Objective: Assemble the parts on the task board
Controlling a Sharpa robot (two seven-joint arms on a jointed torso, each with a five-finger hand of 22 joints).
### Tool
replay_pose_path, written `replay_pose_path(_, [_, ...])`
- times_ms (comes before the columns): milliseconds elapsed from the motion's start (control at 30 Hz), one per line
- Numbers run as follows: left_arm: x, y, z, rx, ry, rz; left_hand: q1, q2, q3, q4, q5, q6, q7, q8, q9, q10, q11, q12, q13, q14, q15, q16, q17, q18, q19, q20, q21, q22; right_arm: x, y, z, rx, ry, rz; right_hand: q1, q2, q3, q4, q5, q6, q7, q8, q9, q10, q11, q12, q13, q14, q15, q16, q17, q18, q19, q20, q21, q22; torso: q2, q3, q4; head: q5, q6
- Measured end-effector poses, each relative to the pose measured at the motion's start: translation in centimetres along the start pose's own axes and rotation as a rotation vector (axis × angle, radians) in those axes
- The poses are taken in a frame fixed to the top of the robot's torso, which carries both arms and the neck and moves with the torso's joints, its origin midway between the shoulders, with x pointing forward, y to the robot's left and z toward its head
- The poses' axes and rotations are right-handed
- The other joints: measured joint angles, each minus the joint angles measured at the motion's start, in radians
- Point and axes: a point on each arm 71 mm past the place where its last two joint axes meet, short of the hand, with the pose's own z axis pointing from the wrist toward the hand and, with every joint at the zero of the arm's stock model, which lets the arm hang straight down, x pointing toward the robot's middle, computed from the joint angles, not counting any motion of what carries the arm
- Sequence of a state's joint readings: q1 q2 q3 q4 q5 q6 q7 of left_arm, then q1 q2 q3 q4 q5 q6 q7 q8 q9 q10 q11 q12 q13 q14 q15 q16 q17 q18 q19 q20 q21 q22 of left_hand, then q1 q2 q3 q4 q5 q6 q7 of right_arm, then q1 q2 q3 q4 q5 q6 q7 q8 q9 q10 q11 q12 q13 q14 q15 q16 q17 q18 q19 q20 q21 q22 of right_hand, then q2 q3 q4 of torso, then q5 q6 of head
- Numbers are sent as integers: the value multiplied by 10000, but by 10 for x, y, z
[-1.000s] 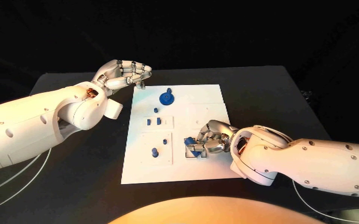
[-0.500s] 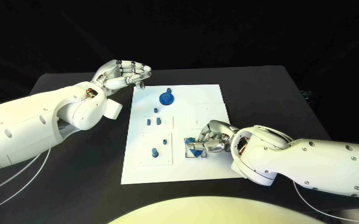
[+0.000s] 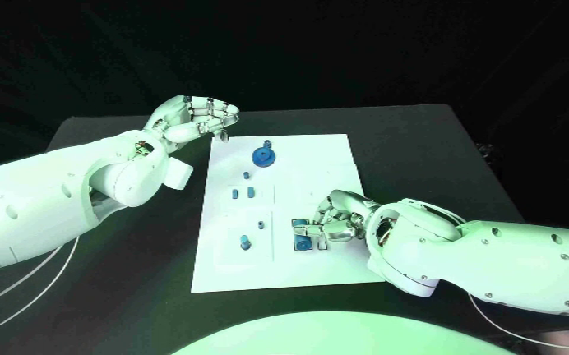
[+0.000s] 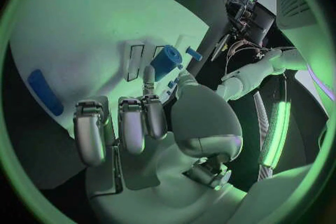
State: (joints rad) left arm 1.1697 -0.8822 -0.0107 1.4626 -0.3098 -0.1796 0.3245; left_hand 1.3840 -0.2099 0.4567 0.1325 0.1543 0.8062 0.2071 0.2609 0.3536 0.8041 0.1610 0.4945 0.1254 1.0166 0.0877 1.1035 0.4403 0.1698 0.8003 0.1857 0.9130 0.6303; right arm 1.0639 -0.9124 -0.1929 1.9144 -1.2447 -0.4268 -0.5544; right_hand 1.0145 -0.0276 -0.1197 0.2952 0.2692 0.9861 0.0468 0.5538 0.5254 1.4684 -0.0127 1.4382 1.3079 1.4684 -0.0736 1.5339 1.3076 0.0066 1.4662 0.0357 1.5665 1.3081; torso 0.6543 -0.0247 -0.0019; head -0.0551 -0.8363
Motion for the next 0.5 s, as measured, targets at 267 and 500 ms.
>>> replay_pose_path(267, [0, 0, 0, -2, -3, 13, 0, 0, 0, 0, 0, 0, 0, 0, 0, 0, 0, 0, 0, 0, 0, 0, 0, 0, 0, 0, 0, 0, -2, -1, -6, -191, -13, -100, 525, 167, -27, -27, 256, 0, 0, -1, 36, 0, 1, 0, -1, 0, 0, 0, -1, 0, 0, 0, 0, -1, -5, 0, -5, 30, -12])
replay_pose_path(500, [-1, 0, 0, -10, -14, 26, 0, 0, 0, 0, 0, 0, 0, 0, 9, 0, 0, 43, 0, 0, 0, 0, -9, 0, 0, 0, 0, 1, -1, -2, -12, -381, 218, -155, 1186, -36, -59, -60, 242, -1, 0, -1, 39, 1, 1, 0, -2, 0, 0, 0, -1, 1, 0, 1, 0, -1, -4, 0, -12, 44, -22])
